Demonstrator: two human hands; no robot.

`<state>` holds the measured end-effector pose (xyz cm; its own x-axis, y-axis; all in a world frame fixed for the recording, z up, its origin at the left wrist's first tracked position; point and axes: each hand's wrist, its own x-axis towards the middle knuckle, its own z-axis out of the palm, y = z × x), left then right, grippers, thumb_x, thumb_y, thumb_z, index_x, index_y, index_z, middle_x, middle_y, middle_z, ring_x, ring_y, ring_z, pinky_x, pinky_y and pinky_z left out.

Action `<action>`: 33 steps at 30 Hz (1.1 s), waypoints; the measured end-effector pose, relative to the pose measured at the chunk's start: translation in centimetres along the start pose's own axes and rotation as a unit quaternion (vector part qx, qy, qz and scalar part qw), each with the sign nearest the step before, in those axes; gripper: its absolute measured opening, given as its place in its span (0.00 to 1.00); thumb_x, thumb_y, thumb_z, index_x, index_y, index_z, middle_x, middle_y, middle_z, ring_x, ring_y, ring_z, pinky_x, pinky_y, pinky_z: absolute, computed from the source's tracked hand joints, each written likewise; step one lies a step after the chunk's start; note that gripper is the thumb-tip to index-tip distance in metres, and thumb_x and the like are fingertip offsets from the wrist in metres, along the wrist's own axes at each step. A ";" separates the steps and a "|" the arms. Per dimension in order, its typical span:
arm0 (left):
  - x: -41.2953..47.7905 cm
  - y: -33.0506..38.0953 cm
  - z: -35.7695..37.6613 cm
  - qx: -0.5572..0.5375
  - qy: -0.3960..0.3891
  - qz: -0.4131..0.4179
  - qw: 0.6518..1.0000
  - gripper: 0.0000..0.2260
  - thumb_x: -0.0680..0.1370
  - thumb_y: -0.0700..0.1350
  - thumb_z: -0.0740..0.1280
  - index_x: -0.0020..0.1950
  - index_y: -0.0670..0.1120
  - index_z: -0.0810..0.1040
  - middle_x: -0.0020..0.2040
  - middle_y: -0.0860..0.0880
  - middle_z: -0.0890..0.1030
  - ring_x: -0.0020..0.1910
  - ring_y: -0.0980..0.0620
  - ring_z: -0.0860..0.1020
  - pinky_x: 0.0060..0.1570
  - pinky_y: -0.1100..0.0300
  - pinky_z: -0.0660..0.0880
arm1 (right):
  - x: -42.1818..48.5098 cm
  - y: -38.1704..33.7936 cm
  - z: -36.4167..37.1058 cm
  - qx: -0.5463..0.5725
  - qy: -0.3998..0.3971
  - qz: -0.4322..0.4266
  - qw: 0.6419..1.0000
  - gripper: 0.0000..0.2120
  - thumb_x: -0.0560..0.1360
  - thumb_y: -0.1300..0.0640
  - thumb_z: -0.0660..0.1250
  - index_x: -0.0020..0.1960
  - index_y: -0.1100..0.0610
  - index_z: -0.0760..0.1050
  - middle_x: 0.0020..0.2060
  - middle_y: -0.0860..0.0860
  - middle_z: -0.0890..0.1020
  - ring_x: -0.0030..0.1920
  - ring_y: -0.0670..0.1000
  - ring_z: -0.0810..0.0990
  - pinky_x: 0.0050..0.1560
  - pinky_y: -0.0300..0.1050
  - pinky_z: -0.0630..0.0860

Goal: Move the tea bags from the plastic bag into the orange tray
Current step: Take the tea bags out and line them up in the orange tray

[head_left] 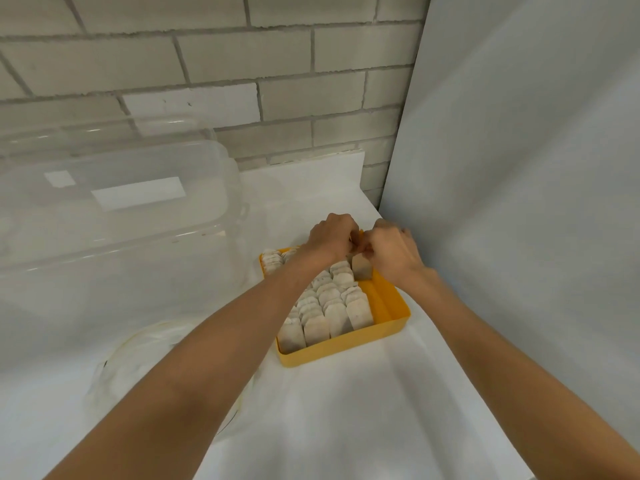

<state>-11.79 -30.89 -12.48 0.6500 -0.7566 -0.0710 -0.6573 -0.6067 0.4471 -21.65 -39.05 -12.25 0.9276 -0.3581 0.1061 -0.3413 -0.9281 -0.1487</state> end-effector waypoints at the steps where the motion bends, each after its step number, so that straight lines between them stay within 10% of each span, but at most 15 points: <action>1: 0.0 0.0 0.1 0.002 0.000 -0.002 1.000 0.08 0.74 0.38 0.67 0.49 0.47 0.83 0.49 0.43 0.81 0.48 0.41 0.79 0.45 0.53 0.75 | 0.1 0.0 0.3 -0.006 0.005 0.003 1.000 0.13 0.79 0.60 0.60 0.58 0.51 0.80 0.51 0.57 0.76 0.55 0.58 0.74 0.59 0.51 0.69; 25: -6.1 -1.1 -3.6 -0.056 0.041 0.026 0.997 0.10 0.79 0.41 0.62 0.59 0.47 0.78 0.57 0.47 0.79 0.56 0.47 0.76 0.54 0.52 0.75 | -0.5 -2.4 0.1 -0.050 0.014 0.058 0.997 0.14 0.77 0.64 0.62 0.63 0.57 0.70 0.57 0.59 0.72 0.53 0.59 0.76 0.59 0.55 0.72; 33: -14.4 -3.9 -6.7 -0.135 0.060 0.029 0.989 0.07 0.75 0.43 0.66 0.49 0.52 0.81 0.47 0.51 0.83 0.48 0.50 0.80 0.52 0.49 0.78 | -4.3 -9.7 -3.8 0.096 0.042 -0.043 0.994 0.11 0.74 0.63 0.65 0.54 0.56 0.78 0.53 0.58 0.74 0.50 0.60 0.77 0.51 0.54 0.75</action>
<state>-15.99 -16.02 -7.21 0.6646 -0.7448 0.0608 -0.5805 -0.4633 0.6697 -22.88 -28.86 -7.51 0.9336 -0.2926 0.2068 -0.2184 -0.9223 -0.3189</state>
